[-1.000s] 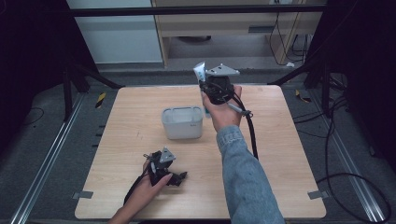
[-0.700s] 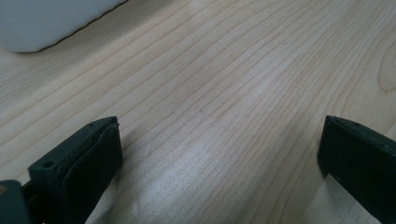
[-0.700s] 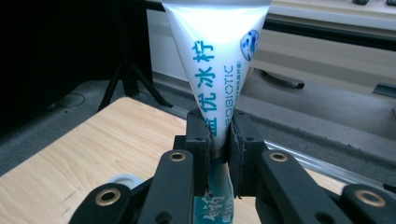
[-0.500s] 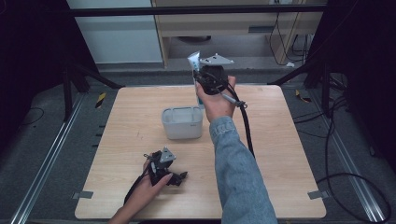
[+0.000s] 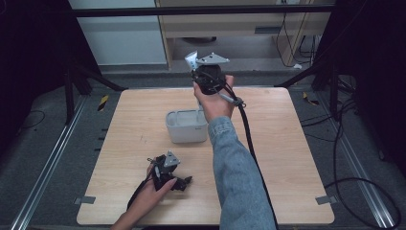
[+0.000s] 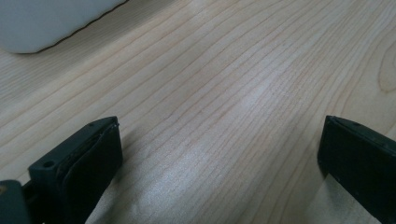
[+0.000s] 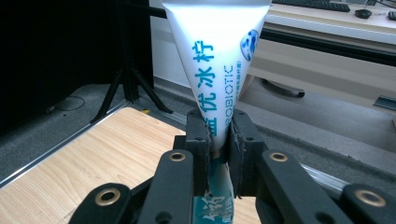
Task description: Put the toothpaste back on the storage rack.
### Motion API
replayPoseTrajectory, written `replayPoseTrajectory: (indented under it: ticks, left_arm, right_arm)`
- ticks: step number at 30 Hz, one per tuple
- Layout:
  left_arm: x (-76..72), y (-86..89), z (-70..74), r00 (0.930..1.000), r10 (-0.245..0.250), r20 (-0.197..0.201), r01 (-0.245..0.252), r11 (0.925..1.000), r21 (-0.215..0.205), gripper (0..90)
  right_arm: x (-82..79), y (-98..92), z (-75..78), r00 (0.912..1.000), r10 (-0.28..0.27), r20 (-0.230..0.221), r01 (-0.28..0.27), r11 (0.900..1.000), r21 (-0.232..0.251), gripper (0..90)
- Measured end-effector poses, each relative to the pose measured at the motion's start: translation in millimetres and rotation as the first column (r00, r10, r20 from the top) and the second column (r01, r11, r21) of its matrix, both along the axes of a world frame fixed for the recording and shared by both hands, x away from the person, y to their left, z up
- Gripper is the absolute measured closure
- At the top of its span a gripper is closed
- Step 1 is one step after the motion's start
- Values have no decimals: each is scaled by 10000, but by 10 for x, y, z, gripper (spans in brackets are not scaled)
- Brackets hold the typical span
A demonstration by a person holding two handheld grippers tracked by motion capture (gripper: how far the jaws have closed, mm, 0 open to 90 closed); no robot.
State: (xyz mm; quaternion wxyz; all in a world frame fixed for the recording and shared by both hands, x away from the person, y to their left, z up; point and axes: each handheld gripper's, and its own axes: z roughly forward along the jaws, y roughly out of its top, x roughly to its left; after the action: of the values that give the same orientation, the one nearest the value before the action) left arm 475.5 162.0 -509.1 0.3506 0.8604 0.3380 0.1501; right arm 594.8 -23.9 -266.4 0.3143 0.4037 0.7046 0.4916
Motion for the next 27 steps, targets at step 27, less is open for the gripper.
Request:
replayPoseTrajectory:
  ticks: [27]
  left_arm:
    - [-2,-2,-1,10000,7,7,-7,10000,-23,0]
  right_arm:
    - [14,294,-253,9986,473,-256,-466,9985,302,797]
